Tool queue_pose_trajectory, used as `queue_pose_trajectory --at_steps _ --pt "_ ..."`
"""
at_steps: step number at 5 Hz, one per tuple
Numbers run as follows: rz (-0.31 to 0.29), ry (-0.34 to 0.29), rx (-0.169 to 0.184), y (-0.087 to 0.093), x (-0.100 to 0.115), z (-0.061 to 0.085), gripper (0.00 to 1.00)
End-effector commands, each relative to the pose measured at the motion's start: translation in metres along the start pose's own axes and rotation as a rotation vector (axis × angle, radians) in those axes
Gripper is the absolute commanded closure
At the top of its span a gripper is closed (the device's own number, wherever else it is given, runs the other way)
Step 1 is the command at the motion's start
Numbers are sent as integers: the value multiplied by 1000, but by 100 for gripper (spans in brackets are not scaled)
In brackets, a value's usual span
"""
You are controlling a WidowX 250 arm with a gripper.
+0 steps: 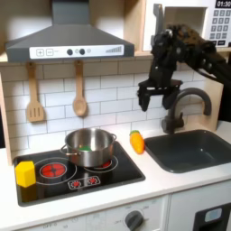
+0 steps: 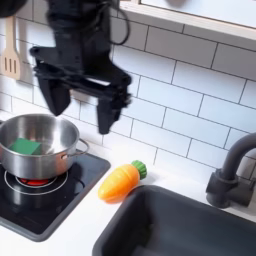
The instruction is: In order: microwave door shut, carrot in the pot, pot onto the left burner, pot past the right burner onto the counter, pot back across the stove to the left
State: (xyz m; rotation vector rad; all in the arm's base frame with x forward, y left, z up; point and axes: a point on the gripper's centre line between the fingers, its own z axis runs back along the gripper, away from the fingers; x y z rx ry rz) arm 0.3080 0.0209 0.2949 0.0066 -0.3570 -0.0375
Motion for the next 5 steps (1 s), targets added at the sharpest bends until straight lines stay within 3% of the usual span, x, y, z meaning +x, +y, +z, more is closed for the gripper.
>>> queue_pose_trajectory --at_steps 1,2,3,5 --pt "29 8 57 30 5 -19 0" --pt "-36 53 29 19 13 -37 0" --pt "-35 110 28 18 17 -56 0" --pt "-77 156 18 3 28 -74 0"
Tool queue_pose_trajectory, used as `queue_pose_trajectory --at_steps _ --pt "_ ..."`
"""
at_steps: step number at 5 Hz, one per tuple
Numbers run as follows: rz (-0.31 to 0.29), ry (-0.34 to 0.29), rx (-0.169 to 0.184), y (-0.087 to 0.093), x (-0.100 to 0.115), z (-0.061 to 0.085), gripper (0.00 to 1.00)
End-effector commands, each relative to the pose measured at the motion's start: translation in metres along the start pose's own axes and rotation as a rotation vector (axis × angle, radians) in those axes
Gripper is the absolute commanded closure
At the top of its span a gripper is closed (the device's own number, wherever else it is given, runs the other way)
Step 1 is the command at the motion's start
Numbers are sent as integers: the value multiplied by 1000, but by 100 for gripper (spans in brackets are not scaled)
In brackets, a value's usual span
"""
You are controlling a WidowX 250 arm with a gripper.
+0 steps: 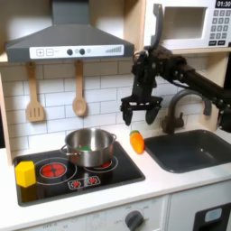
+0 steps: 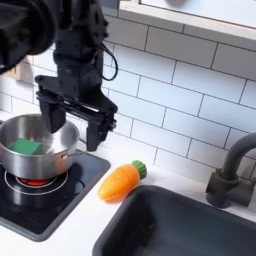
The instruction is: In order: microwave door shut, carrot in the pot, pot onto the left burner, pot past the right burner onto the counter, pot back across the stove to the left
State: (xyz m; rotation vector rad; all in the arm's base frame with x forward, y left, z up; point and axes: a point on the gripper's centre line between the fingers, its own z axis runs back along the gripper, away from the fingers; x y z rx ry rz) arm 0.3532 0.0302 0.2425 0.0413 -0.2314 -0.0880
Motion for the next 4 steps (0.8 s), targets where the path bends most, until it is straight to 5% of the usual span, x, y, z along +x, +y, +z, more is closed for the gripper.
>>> queue_pose_trajectory --at_steps 1,4 --pt "-44 62 -13 -13 10 -18 0" --pt "-81 156 -26 -20 24 -32 0"
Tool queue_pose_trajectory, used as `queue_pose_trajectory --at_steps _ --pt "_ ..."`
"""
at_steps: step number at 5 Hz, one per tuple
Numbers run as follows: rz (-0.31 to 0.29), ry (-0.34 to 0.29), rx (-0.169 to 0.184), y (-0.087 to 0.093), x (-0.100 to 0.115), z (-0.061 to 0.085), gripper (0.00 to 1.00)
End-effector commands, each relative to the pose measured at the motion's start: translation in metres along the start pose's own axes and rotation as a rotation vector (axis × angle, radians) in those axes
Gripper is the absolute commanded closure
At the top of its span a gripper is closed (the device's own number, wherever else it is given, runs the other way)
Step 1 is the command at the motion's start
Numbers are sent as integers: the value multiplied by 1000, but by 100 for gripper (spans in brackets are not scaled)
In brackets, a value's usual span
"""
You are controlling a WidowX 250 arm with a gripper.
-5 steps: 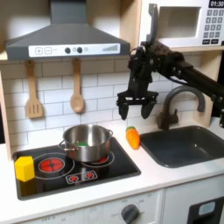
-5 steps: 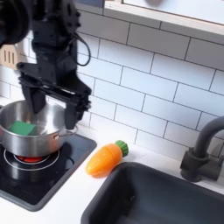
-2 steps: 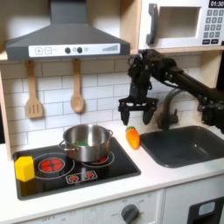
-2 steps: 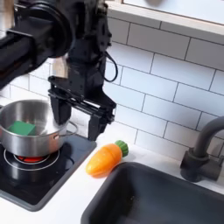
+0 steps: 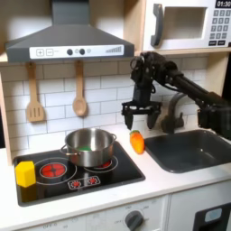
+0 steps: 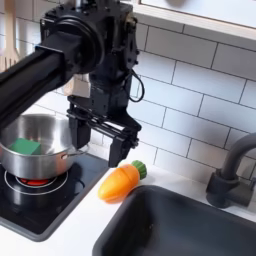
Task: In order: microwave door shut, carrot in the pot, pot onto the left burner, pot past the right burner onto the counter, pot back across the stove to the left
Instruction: 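Put the carrot in the pot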
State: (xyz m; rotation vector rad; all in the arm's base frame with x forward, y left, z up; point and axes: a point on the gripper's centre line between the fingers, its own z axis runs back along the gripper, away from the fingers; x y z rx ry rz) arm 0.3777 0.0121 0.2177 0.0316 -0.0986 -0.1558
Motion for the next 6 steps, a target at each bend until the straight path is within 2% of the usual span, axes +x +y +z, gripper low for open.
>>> queue_pose_trajectory --at_steps 1,2,4,5,6 --pt "-7 61 -13 -2 6 -10 0" --pt "-25 92 -19 -4 7 -12 0" --pt "-39 89 -19 -5 4 -14 0" --pt "-34 101 -28 -5 2 -19 0" --pt "-67 115 -25 -6 -2 -23 0"
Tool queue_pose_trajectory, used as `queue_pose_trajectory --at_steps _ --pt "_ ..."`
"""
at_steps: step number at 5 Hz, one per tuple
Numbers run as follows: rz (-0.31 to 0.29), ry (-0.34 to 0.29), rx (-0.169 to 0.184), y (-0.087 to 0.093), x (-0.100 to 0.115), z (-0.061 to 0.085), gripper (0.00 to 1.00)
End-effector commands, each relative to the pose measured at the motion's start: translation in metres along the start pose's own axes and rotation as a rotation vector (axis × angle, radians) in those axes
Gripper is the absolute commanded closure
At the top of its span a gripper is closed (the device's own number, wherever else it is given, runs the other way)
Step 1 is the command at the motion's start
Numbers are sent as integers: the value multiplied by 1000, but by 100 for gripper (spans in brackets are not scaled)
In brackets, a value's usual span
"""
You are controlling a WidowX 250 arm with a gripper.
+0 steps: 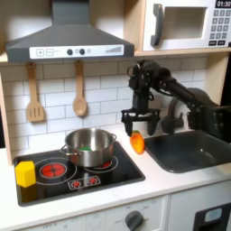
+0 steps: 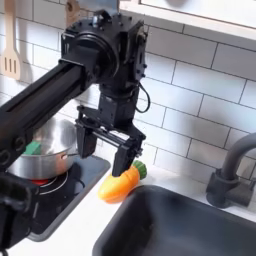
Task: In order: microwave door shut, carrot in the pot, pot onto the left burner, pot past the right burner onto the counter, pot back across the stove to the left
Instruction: 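Put the carrot in the pot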
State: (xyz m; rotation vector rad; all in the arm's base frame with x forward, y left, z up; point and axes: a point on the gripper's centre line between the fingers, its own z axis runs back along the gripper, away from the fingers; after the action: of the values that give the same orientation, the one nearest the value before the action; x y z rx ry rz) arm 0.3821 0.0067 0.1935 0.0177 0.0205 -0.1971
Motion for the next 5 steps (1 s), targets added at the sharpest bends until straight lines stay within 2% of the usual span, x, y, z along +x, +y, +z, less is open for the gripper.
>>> queue_pose_trajectory --at_steps 1,4,5 --pt "-23 9 -2 -1 -3 -3 0" --pt "-22 6 -1 -1 -3 -2 0" --pt "-48 -41 -22 -2 3 -8 0"
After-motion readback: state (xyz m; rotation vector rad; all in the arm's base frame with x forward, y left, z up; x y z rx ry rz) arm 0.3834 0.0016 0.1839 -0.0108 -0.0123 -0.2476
